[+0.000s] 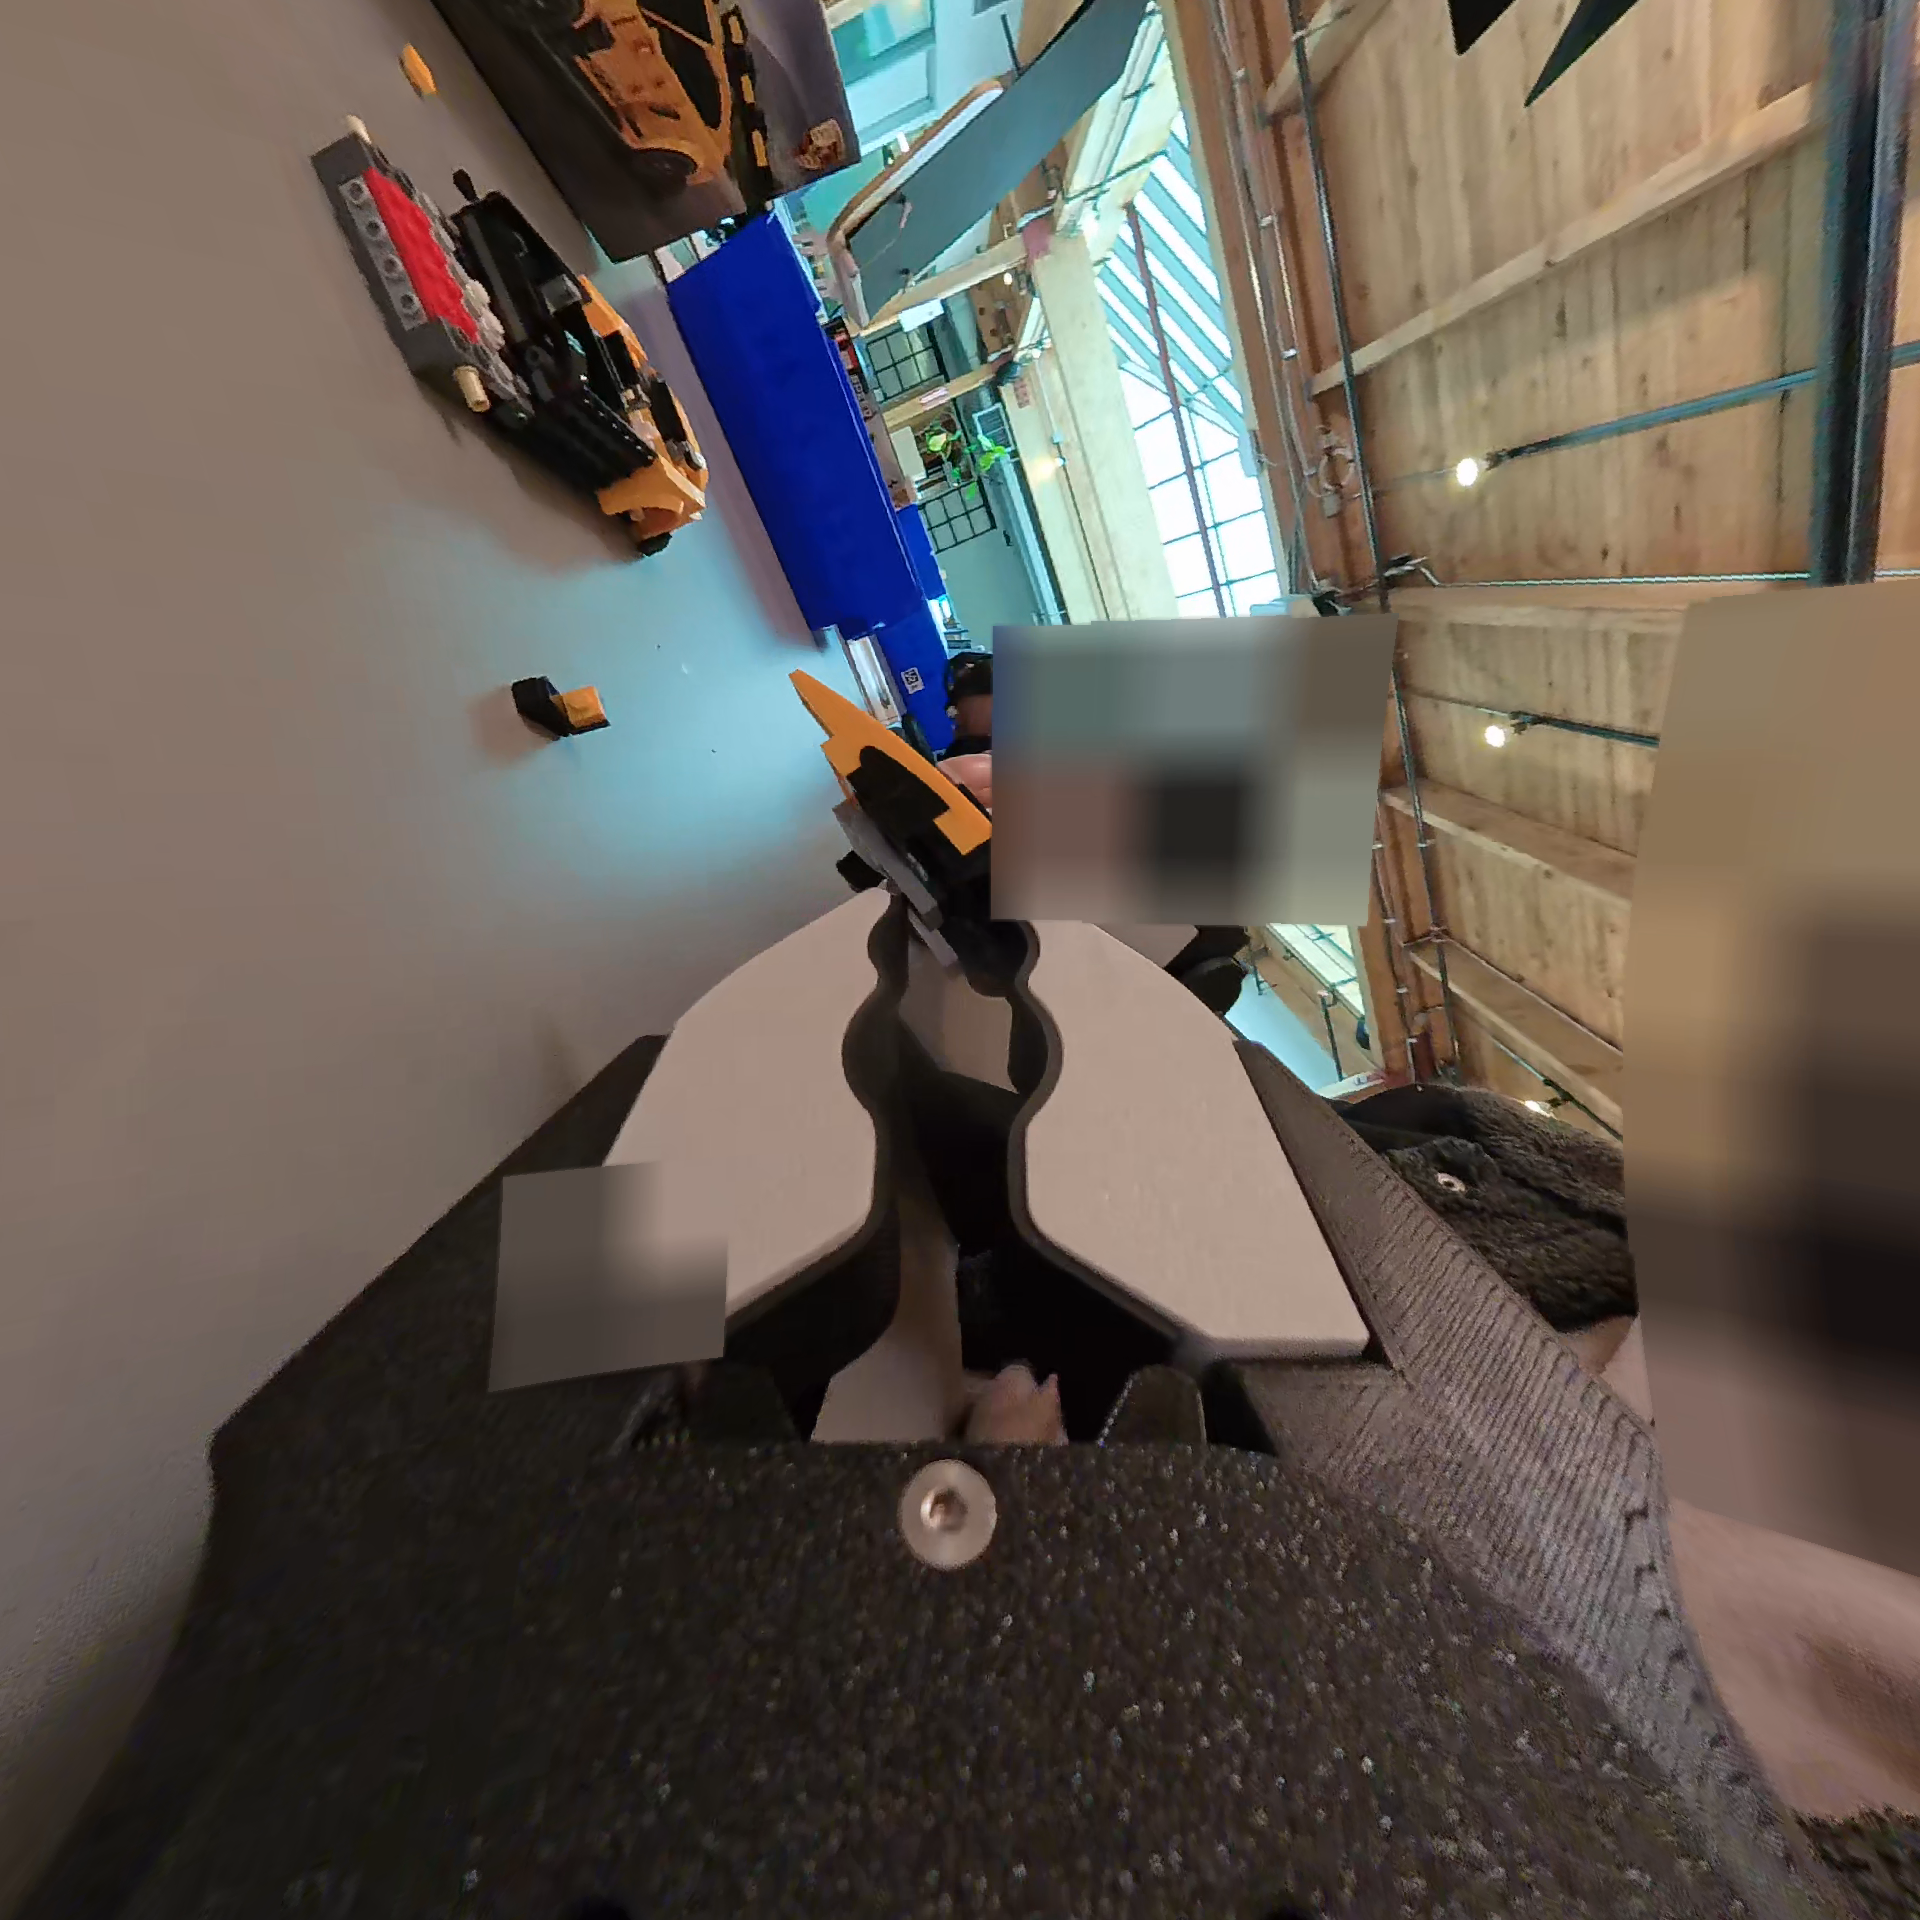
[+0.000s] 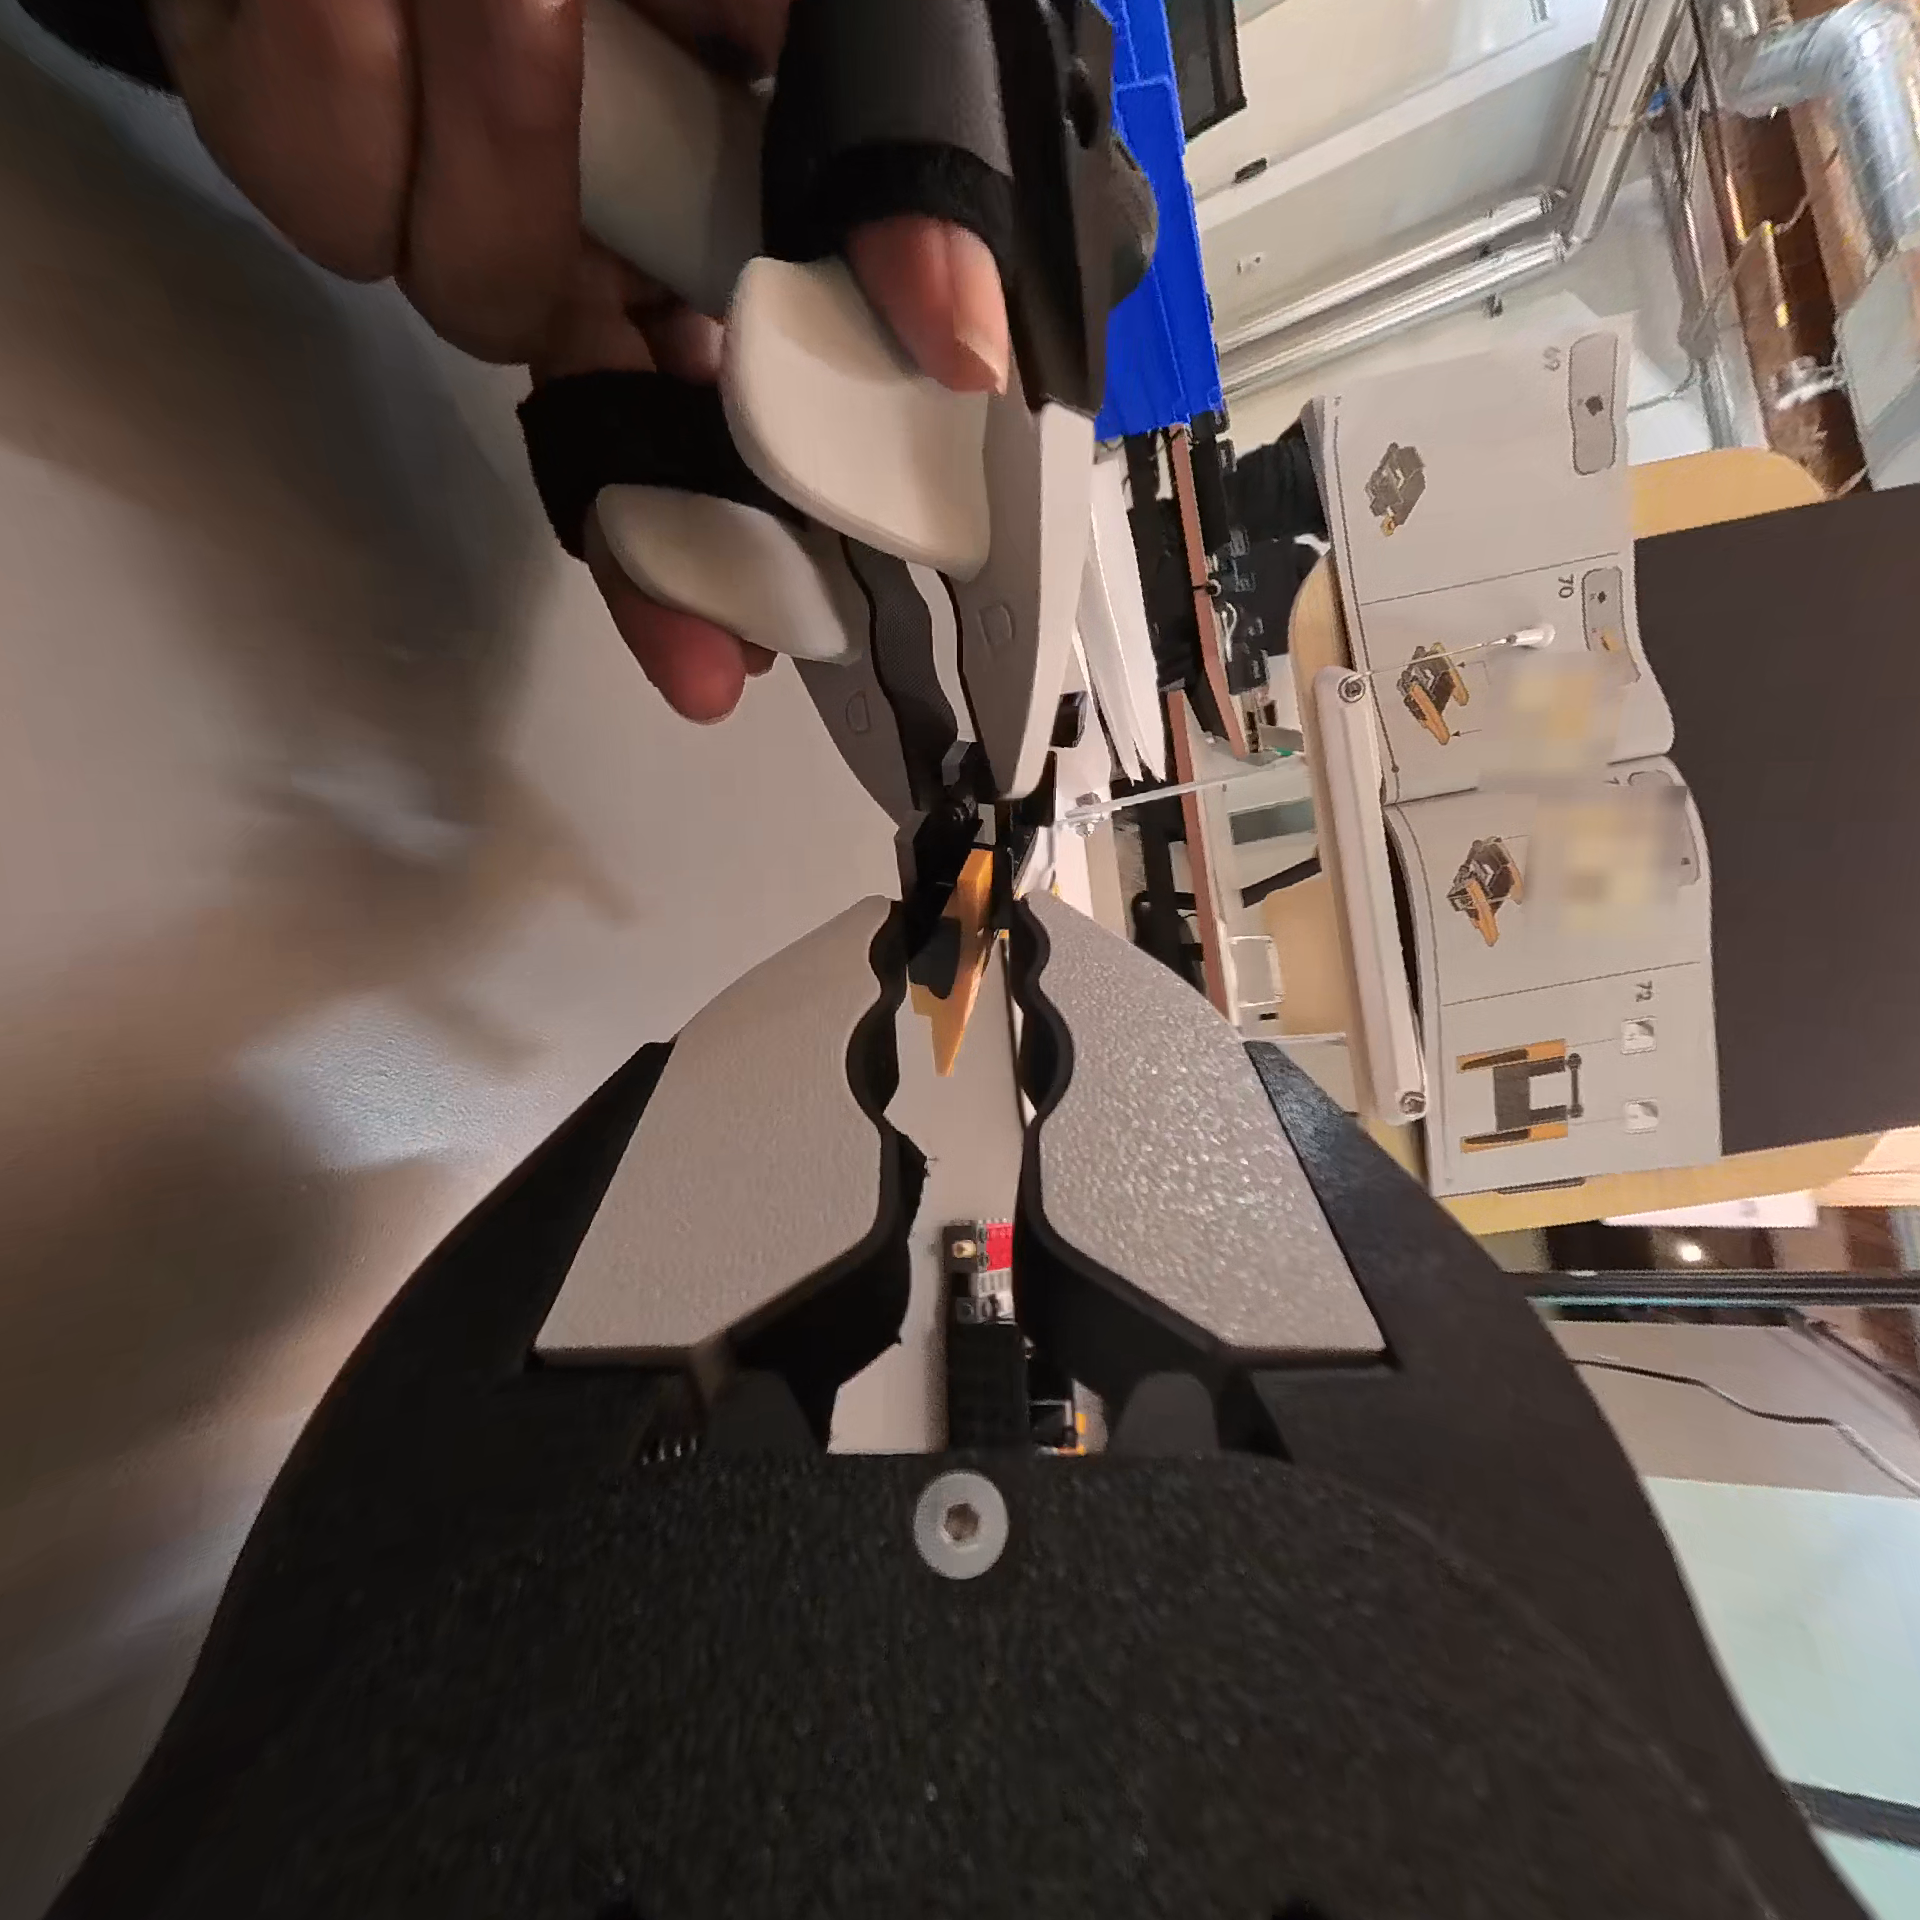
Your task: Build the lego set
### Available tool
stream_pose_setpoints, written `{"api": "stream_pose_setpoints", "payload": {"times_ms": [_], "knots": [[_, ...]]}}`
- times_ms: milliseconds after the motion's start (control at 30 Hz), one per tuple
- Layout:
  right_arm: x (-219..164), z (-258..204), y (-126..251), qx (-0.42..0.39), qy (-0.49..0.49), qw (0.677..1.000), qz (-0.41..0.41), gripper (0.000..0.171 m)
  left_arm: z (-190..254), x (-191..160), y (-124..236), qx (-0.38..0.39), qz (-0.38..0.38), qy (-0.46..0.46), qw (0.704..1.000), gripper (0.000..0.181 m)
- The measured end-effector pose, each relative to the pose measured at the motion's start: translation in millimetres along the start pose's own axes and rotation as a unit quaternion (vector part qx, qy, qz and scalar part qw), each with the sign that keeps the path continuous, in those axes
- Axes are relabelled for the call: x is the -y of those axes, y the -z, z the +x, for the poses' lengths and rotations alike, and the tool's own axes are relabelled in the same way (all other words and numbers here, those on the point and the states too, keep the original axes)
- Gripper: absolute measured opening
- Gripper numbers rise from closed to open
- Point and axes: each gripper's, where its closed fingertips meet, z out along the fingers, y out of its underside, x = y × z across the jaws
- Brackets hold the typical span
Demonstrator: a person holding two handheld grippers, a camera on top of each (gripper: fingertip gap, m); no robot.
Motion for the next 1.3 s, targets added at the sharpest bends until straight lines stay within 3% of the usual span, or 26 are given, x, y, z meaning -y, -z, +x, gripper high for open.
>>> {"api": "stream_pose_setpoints", "payload": {"times_ms": [167,267,433,533,833,1033,1300], "knots": [[-3.5,0.5,-0.2,0.007,-0.021,1.0,0.0,0.019,1.2,3.4,2.9,0.004,-0.002,-0.03,1.0,0.02],[-4.6,-1.0,-0.6,0.033,-0.092,0.995,0.016,0.019,1.5,8.8,9.3,0.025,-0.009,-0.092,0.995,0.027],[3.7,0.6,8.3,0.129,-0.278,0.947,0.098,0.019,9.5,17.1,25.4,0.07,-0.04,-0.299,0.951,0.033],[17.0,0.2,17.6,0.184,-0.345,0.908,0.146,0.019,18.4,11.2,28.3,0.053,-0.06,-0.363,0.928,0.035],[42.0,-6.7,36.8,0.321,-0.46,0.801,0.211,0.019,33.8,-9.8,25.5,0.015,-0.09,-0.461,0.883,0.035],[45.4,-6.5,40.5,0.345,-0.481,0.775,0.222,0.018,35.6,-15.7,26.7,0.009,-0.1,-0.483,0.87,0.02],[47.3,-7.4,43.2,0.368,-0.501,0.749,0.229,0.019,44.3,-13.2,29.2,-0.002,-0.085,-0.5,0.862,0.027]]}}
